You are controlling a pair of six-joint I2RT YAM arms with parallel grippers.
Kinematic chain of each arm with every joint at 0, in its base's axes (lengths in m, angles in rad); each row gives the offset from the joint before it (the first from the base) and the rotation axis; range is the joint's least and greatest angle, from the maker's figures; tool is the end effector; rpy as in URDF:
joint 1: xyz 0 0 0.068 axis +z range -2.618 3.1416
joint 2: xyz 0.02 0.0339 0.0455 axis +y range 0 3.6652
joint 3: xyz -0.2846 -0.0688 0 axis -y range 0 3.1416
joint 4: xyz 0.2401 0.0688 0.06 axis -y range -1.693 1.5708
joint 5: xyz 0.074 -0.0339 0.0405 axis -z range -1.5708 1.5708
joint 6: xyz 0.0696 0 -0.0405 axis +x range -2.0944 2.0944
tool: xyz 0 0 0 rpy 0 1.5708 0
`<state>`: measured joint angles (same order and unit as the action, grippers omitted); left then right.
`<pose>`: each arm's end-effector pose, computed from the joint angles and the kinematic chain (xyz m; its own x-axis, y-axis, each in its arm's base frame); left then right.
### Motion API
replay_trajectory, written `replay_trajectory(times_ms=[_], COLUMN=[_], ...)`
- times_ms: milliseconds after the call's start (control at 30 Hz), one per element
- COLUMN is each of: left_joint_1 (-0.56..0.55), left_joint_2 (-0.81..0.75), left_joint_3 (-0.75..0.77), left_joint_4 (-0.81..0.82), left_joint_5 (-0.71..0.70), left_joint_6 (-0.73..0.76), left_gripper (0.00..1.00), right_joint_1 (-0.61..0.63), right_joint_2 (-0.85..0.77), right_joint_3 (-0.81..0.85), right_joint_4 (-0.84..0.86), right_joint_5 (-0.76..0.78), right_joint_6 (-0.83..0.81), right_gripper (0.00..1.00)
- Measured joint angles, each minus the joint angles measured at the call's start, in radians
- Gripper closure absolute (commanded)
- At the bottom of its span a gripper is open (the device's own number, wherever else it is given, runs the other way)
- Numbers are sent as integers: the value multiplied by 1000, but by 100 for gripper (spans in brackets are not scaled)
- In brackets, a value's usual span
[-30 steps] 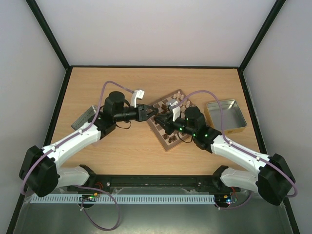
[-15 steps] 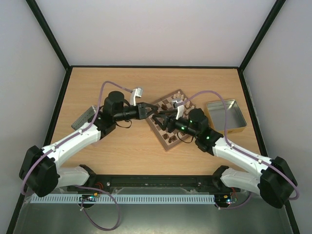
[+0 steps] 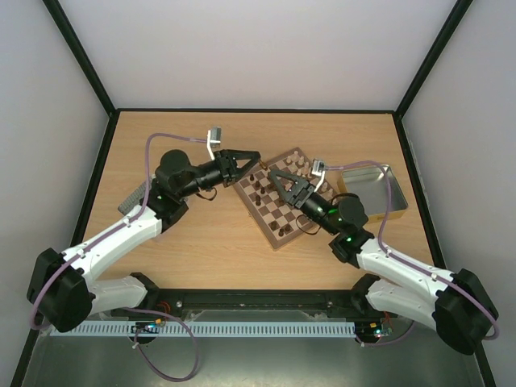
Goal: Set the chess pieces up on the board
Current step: Place the chess piece on the chessboard.
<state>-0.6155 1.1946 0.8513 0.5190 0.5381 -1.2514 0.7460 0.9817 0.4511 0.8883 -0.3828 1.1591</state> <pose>0.2190 -0.1985 0.3773 -0.8171 -0.4207 -0.3942 0.4205 0.0328 -0.9067 0.1506 0.1746 0.3289 -0.7096 0.5018 -0.4947 -0.5904 -0.0402 0.8061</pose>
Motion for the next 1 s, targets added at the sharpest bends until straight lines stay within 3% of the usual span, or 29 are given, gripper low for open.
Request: replay_trajectory(times_ms=[267, 733, 833, 933, 1000], left_joint_1=[0, 0, 4, 9, 9], left_joint_2=[8, 76, 95, 106, 113], left_joint_3=[-1, -23, -30, -56, -82], left_joint_4=[137, 295, 333, 368, 380], left_joint_5=[0, 13, 18, 19, 31], left_joint_6=[-155, -269, -279, -289, -297], left_gripper=[91, 89, 89, 89, 89], right_joint_1=[0, 0, 0, 0, 0], right_joint_2=[72, 92, 92, 89, 89], right_joint_3=[63, 103, 116, 117, 119], right_joint_4=[61, 63, 24, -18, -42], right_joint_5=[4, 30, 52, 70, 84], right_joint_6=[157, 219, 214, 207, 206], right_gripper=[65, 89, 88, 71, 66])
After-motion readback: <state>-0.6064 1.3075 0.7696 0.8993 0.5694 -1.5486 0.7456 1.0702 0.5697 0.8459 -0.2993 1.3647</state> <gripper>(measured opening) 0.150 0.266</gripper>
